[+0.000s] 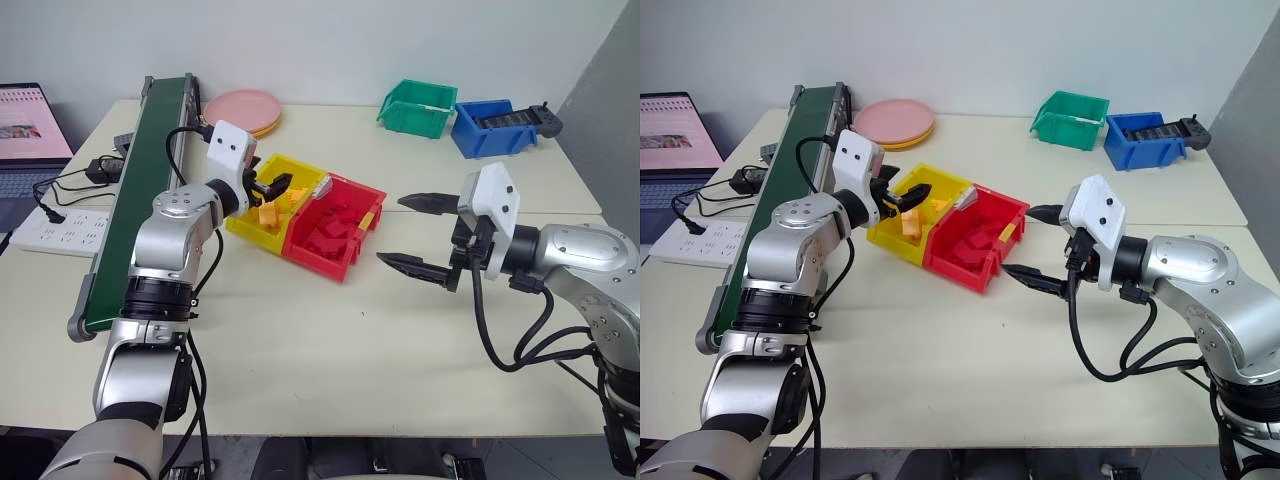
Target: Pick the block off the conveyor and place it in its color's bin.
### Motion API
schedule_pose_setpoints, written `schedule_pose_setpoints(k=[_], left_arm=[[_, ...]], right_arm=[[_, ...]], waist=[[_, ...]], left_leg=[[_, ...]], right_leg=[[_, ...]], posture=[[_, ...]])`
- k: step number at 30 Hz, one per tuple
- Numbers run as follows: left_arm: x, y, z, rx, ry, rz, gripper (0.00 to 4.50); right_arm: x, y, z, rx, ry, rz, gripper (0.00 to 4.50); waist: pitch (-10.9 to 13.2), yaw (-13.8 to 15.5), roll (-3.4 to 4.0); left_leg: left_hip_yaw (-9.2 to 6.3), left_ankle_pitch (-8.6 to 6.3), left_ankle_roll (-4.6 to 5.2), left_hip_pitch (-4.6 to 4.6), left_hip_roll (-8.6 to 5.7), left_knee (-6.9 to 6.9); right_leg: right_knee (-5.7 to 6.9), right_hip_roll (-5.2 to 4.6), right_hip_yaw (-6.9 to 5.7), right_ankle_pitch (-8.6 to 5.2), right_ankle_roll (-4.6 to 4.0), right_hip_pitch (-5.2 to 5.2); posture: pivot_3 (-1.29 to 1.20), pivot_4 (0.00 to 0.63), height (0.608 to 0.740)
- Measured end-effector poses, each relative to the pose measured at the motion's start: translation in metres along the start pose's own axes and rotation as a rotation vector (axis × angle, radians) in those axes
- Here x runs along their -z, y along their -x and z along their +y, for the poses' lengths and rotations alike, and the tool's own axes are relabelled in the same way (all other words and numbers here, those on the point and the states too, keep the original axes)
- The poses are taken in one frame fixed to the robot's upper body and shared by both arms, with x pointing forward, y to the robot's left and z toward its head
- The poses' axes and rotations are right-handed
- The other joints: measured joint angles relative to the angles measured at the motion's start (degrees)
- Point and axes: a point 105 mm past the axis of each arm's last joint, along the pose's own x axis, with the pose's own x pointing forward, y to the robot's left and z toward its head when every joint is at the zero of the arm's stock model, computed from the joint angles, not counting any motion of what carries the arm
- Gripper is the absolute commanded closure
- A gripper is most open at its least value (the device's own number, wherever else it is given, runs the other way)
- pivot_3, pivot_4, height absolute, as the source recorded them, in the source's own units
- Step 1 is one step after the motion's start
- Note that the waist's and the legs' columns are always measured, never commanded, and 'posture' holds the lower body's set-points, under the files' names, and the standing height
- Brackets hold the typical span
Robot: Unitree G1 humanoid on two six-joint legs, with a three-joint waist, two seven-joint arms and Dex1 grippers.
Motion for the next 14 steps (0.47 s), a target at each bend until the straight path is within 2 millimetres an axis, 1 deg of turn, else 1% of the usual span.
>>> schedule_pose_setpoints(k=[2, 3, 4, 6, 8, 9, 11, 14], left_arm=[[-0.005, 0.009, -0.003, 0.006, -0.042, -0.011, 0.26], [-0.003, 0.022, -0.003, 0.003, -0.085, 0.000, 0.26], [-0.002, 0.028, -0.003, 0.003, -0.106, 0.009, 0.26], [0.006, 0.049, -0.003, -0.011, -0.163, 0.028, 0.26], [0.010, 0.058, -0.005, -0.021, -0.168, 0.028, 0.26], [0.011, 0.066, -0.008, -0.026, -0.168, 0.014, 0.26], [0.011, 0.075, -0.011, -0.028, -0.167, 0.000, 0.26], [0.016, 0.091, -0.015, -0.055, -0.146, -0.021, 0.26]], right_arm=[[0.000, 0.000, 0.000, -0.004, 0.007, -0.003, 0.00], [0.002, 0.001, 0.000, -0.008, 0.010, 0.001, 0.00], [0.003, 0.002, 0.000, -0.008, 0.012, 0.006, 0.00], [0.011, 0.004, -0.003, 0.008, 0.020, 0.028, 0.00], [0.017, 0.005, -0.004, 0.010, 0.038, 0.033, 0.00], [0.020, 0.005, -0.002, 0.001, 0.058, 0.022, 0.00], [0.026, 0.004, 0.002, -0.013, 0.069, 0.012, 0.00], [0.037, 0.005, 0.001, -0.007, 0.087, 0.017, 0.00]], waist=[[0.00, -0.17, 0.00], [0.00, -0.59, 0.00], [0.00, -0.73, 0.00], [0.00, -0.90, 0.01], [0.00, -0.65, 0.00], [0.00, -0.57, 0.00], [0.00, -0.35, 0.00], [-0.01, -0.38, -0.01]], left_leg=[[0.02, 0.00, 0.00, 0.01, 0.01, 0.00], [0.03, 0.00, 0.00, 0.03, 0.03, -0.01], [0.04, 0.00, 0.00, 0.03, 0.03, -0.03], [0.03, 0.00, 0.00, 0.06, 0.05, -0.04], [-0.03, 0.00, 0.00, 0.07, 0.04, -0.01], [-0.03, 0.00, 0.01, 0.09, 0.04, -0.01], [-0.04, 0.00, 0.01, 0.12, 0.02, 0.00], [0.01, 0.00, 0.00, 0.15, 0.03, -0.01]], right_leg=[[0.00, 0.00, 0.03, 0.00, 0.00, 0.00], [-0.01, 0.00, 0.06, 0.00, 0.00, 0.00], [-0.01, 0.00, 0.07, 0.00, 0.00, 0.00], [0.00, 0.01, 0.06, 0.00, 0.00, 0.00], [0.04, 0.00, -0.01, 0.00, 0.00, 0.04], [0.02, 0.00, -0.01, 0.00, 0.00, 0.08], [0.02, 0.00, -0.02, 0.00, 0.00, 0.13], [-0.02, 0.00, 0.04, 0.00, 0.01, 0.14]], posture=[[0.00, 0.150, 0.740], [0.00, 0.150, 0.740], [0.00, 0.150, 0.740], [0.00, 0.150, 0.740], [0.00, 0.150, 0.740], [0.00, 0.150, 0.740], [0.00, 0.150, 0.740], [0.00, 0.150, 0.740]])
